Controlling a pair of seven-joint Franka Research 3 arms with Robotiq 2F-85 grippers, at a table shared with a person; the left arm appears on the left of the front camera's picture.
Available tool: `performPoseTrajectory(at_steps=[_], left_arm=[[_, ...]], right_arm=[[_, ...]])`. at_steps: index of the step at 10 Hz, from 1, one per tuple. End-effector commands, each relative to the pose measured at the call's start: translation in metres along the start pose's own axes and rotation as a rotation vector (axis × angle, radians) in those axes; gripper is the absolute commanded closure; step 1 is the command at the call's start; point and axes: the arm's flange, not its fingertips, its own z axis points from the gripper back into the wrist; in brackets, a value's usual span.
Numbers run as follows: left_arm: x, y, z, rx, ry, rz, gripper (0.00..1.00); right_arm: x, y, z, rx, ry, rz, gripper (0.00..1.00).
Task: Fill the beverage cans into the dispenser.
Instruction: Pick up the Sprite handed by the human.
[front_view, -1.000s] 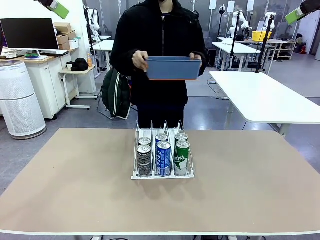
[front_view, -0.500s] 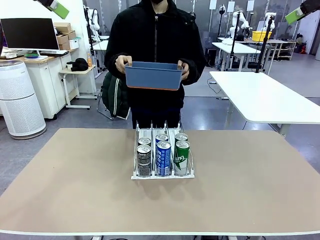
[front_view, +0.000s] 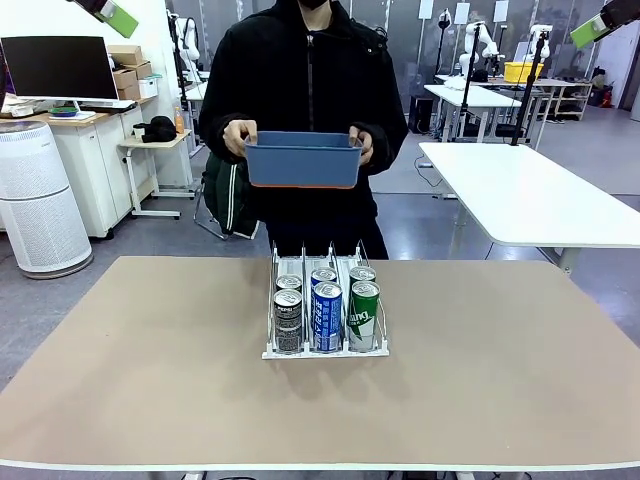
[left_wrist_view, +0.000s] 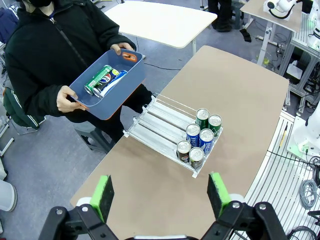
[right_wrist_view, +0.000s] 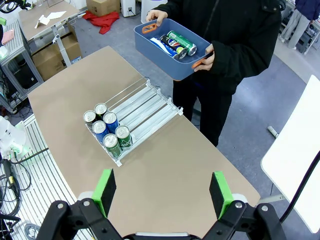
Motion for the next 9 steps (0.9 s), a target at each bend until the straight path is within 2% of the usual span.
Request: performPoseTrajectory(at_steps=[1, 9], left_arm=[[-0.0003, 0.0014, 0.0002, 0.009, -0.002, 0.002, 0.0], [-0.0003, 0.0014, 0.0002, 0.009, -0.002, 0.002, 0.0]], right_arm=[[-0.0009, -0.0002, -0.001, 0.002, 0.001, -0.002, 0.0], [-0.0009, -0.0002, -0.001, 0.002, 0.001, -0.002, 0.0]])
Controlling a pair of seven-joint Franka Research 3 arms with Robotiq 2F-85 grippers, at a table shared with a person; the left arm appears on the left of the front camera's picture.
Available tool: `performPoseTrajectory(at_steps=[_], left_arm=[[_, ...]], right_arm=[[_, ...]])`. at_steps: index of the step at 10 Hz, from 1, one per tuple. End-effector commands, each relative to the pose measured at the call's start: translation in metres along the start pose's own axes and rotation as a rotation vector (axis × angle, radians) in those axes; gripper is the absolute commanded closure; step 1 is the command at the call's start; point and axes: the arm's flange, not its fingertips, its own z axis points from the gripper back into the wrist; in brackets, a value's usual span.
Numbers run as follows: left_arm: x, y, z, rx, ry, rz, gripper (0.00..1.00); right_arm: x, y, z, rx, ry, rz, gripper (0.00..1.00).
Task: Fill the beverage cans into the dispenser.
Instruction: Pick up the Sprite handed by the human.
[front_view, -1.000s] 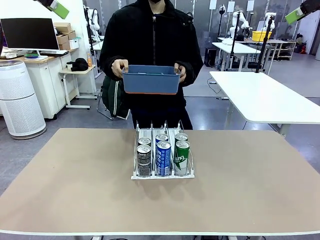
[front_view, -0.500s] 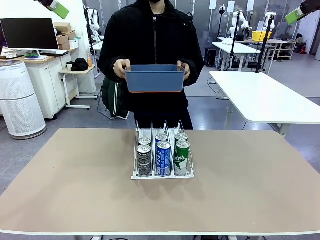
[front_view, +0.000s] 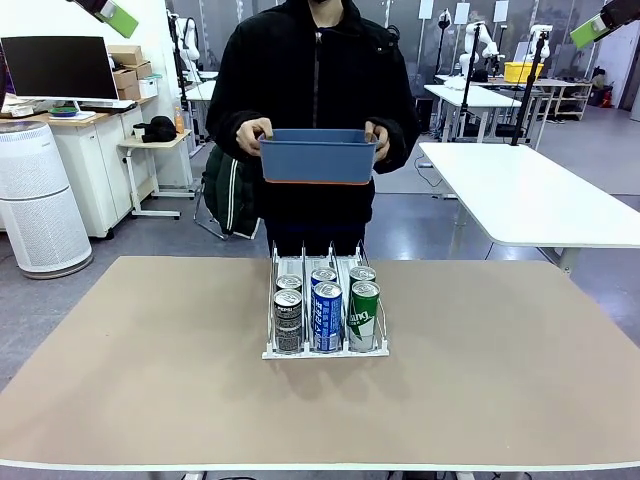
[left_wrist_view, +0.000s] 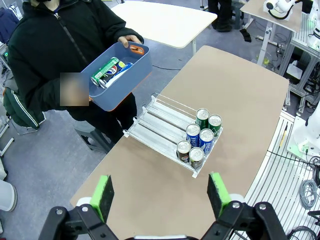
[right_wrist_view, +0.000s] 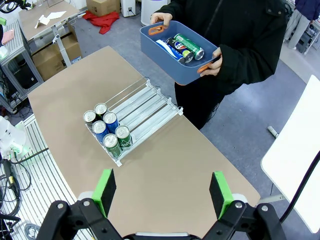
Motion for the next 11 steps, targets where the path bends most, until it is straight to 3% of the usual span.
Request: performPoseTrajectory(at_steps=[1, 11], left_arm=[[-0.0003, 0.0014, 0.0002, 0.009, -0.002, 0.002, 0.0], [-0.0003, 0.0014, 0.0002, 0.009, -0.002, 0.002, 0.0]], right_arm=[[-0.0009, -0.0002, -0.001, 0.002, 0.001, -0.002, 0.0], [-0.0009, -0.0002, -0.001, 0.002, 0.001, -0.002, 0.0]])
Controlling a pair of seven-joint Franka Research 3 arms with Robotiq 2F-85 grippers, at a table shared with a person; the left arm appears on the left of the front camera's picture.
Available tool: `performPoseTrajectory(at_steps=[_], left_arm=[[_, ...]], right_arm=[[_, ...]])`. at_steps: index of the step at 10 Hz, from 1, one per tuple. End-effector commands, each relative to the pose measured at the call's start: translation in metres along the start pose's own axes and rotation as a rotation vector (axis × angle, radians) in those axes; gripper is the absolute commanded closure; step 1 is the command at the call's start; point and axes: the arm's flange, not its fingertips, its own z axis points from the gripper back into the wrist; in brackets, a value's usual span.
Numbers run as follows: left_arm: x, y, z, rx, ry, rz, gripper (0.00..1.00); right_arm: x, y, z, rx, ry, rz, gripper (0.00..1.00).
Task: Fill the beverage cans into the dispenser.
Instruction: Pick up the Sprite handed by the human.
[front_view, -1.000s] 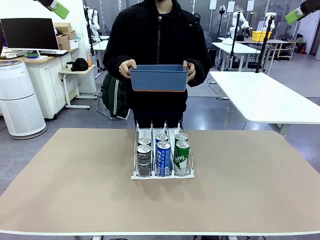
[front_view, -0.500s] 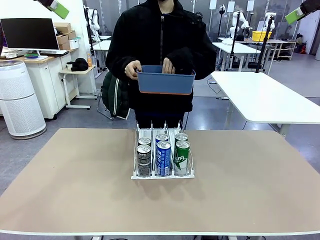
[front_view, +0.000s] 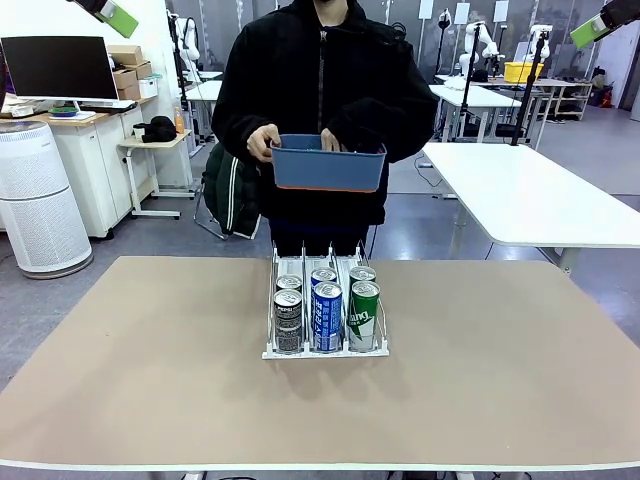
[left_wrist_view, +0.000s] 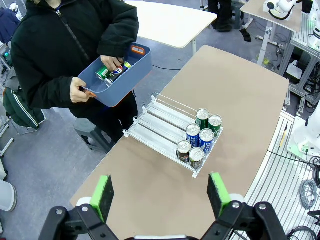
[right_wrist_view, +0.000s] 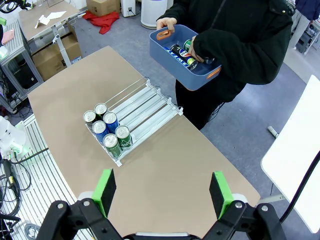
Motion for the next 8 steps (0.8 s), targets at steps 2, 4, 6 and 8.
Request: performPoseTrajectory(at_steps=[2, 4, 6, 8], left_arm=[[-0.0003, 0.0014, 0.0002, 0.009, -0.002, 0.002, 0.0], [-0.0003, 0.0014, 0.0002, 0.009, -0.002, 0.002, 0.0], [-0.0003, 0.0014, 0.0002, 0.009, -0.002, 0.002, 0.0], [-0.0003, 0.0014, 0.0002, 0.009, -0.002, 0.002, 0.0]], right_arm=[[-0.0009, -0.0002, -0.001, 0.002, 0.001, -0.002, 0.0], [-0.0009, -0.0002, -0.001, 0.002, 0.001, -0.002, 0.0], [-0.0009, -0.0002, -0.001, 0.002, 0.001, -0.002, 0.0], [-0.0009, -0.0002, -0.001, 0.002, 0.001, -0.002, 0.0]])
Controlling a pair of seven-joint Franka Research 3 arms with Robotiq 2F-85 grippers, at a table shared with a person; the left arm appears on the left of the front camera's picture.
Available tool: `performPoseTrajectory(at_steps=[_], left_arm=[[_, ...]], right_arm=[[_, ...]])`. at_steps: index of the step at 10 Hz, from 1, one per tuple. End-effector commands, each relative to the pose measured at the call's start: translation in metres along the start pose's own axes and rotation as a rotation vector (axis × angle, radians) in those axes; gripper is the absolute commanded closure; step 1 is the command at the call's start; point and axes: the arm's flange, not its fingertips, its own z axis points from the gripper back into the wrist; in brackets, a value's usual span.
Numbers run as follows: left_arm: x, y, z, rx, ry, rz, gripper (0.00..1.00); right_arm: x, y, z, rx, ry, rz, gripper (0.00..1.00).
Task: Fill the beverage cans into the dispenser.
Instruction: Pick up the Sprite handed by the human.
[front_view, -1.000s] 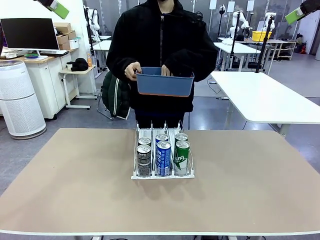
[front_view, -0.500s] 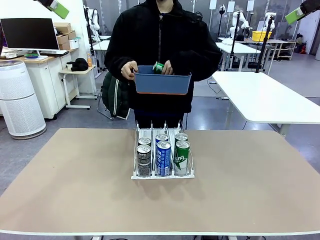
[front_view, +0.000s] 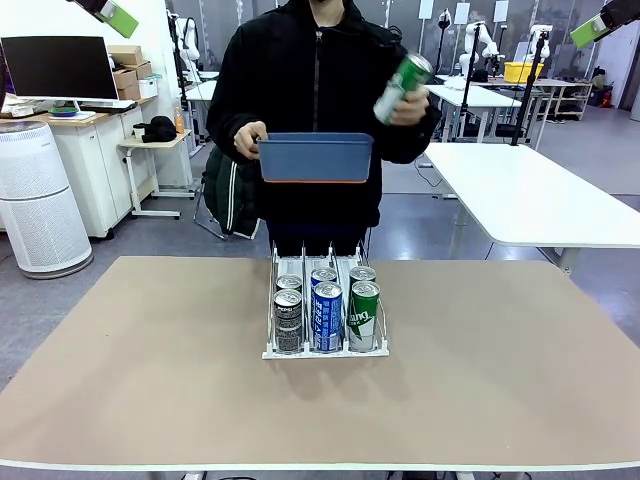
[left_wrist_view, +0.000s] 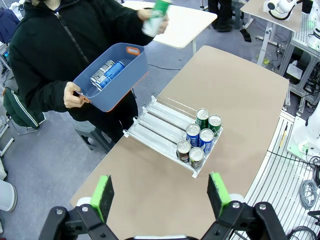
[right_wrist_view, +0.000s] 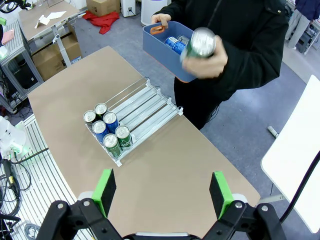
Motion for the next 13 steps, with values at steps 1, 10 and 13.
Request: performPoseTrajectory(at_steps=[1, 10, 13], left_arm=[[-0.0003, 0.0014, 0.0002, 0.009, -0.002, 0.002, 0.0], [-0.0003, 0.0014, 0.0002, 0.009, -0.002, 0.002, 0.0], [-0.0003, 0.0014, 0.0002, 0.009, -0.002, 0.002, 0.0]], right_arm=[[-0.0009, -0.0002, -0.001, 0.002, 0.001, -0.002, 0.0], [-0.0009, -0.0002, -0.001, 0.002, 0.001, -0.002, 0.0], [-0.0009, -0.0002, -0.001, 0.002, 0.001, -0.002, 0.0]])
